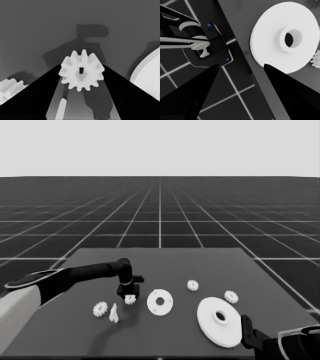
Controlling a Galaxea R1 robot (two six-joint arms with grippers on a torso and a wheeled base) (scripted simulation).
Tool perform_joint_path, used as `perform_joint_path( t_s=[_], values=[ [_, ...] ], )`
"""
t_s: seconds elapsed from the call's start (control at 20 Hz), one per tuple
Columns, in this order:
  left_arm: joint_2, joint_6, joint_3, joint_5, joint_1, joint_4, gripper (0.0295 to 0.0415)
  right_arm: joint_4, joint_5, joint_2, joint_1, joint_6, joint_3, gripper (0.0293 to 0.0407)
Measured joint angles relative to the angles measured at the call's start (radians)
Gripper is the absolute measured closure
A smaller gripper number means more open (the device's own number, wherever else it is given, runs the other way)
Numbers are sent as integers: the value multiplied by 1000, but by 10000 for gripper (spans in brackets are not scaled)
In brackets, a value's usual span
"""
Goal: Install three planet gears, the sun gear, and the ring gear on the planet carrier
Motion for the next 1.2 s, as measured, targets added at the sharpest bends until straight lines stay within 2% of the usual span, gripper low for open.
perform_joint_path(
  t_s=[0.35,0.4,0.45,0.5,0.6,0.85,1.0,1.2],
  values=[
    [2,0,-4,-3,4,3,398,0,0,0,0,0,0,315],
    [-56,-78,157,92,-103,-118,398,0,0,0,0,0,0,315],
    [-72,-106,206,129,-228,-215,398,0,0,0,0,0,0,315],
    [-71,-107,206,144,-303,-278,398,0,0,0,0,0,0,315],
    [-64,-97,188,158,-369,-336,398,0,0,0,0,0,0,315],
    [-59,-88,172,166,-397,-363,398,0,0,0,0,0,0,315],
    [252,-121,-106,164,-396,-364,398,0,0,0,0,0,0,315],
    [335,-92,-215,165,-395,-363,398,0,0,0,0,0,0,315]
  ],
)
